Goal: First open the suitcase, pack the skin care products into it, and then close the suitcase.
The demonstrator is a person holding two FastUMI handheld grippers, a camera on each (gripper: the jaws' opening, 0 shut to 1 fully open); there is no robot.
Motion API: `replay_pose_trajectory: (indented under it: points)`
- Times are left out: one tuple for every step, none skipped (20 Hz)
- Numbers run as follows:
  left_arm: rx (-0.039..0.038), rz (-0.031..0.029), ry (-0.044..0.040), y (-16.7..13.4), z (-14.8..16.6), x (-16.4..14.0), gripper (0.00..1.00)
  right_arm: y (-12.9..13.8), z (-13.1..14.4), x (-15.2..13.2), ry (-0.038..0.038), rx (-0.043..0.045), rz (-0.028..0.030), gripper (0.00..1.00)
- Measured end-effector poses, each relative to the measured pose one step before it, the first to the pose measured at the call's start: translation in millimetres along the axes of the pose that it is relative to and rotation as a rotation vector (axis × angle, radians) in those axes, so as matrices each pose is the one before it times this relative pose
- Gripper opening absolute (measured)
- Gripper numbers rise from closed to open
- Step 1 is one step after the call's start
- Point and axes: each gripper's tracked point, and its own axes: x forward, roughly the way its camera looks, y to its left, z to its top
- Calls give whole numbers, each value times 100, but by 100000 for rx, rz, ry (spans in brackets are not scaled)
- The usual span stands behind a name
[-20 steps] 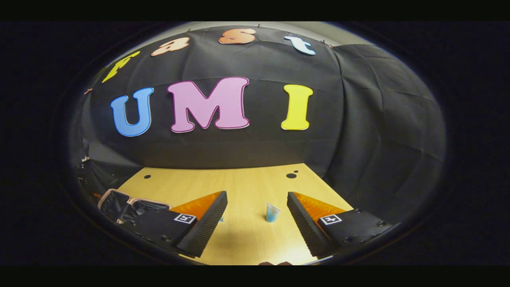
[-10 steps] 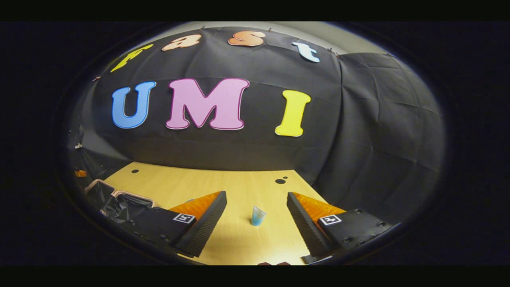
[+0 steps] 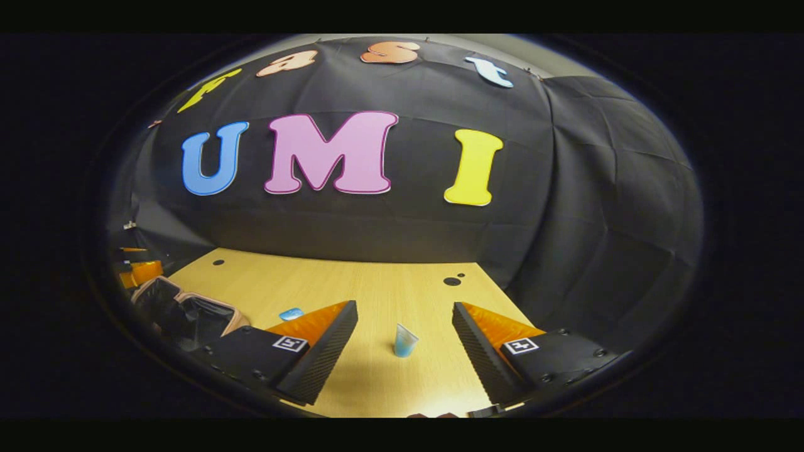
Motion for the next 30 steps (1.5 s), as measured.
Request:
replay_pose_trajectory:
  points:
    - [1509,-2719,-1051,-2519,142,-284,98,-184,-189,454,-106,386,901,96]
    - [553,-3125,-681,-1998,255,425,98,-214,-335,433,100,160,515,96]
    - [-41,-2592,-105,-1905,241,827,98,-164,-465,611,379,368,383,97]
    - [-346,-2848,553,-1781,-39,748,98,-127,-577,535,938,678,774,97]
    - [-117,-2224,1373,-1402,-568,869,98,54,-526,549,919,615,938,97]
    - [229,-1392,817,-1435,-343,766,98,85,-513,512,586,204,1028,96]
    - [268,-1002,763,-1144,-398,697,98,156,-404,533,119,-377,907,96]
    - [-59,-1210,484,-1147,-274,743,98,5,-520,572,603,-822,842,97]
    - [-4,-1236,984,-1147,-616,970,98,48,-475,582,637,-382,1190,97]
    - [383,-815,1491,-921,-812,1066,98,135,-602,580,905,-369,1218,97]
    - [837,-314,1938,-891,-944,1304,98,97,-649,570,1261,-558,1233,97]
    - [927,-55,1738,-711,-756,1284,98,114,-666,721,1446,-618,935,96]
    - [759,-444,1836,-610,-919,1292,98,20,-764,700,1809,-424,995,97]
    - [540,-1369,2130,-781,-922,1390,98,36,-860,960,2073,-560,1354,97]
    - [1440,-1089,2311,-581,-884,1519,98,-25,-845,747,2313,-749,910,96]
    - [1713,170,2158,-214,-825,1624,98,174,-1063,866,2324,-463,1149,97]
    - [1367,566,2420,8,-854,1274,98,43,-867,1019,1769,-253,937,97]
    - [235,655,2608,-20,-592,1236,98,18,-788,713,2096,-229,813,97]
    - [-726,43,1873,-148,-582,1118,98,-111,-673,887,2041,-158,638,97]
    - [-536,-450,1730,-226,-252,813,98,-135,-647,854,1746,-29,584,94]
    - [223,-827,589,-284,-151,689,98,-280,-469,780,1441,350,242,94]
    - [839,-1094,175,-290,-54,676,98,-241,-408,748,1435,825,300,94]
    - [1062,433,809,161,-139,627,95,-269,-537,639,1727,1027,-87,94]
    - [-245,-276,1972,58,-519,899,74,-180,-563,471,1633,1013,100,97]
    - [-831,-534,-1262,-270,318,-377,52,-24,-409,453,1747,807,309,97]
    - [-278,400,1767,82,-13,300,54,-25,-428,290,1188,348,268,97]
    - [-1057,246,596,-79,-62,-336,53,-121,-252,357,722,87,148,97]
    - [-745,467,847,-87,42,108,53,-107,-124,178,678,130,362,93]
    - [-653,-114,861,151,-146,-1,52,-144,-236,85,750,83,78,96]
    - [190,-225,1523,214,-186,42,52,154,-814,256,1613,524,757,84]
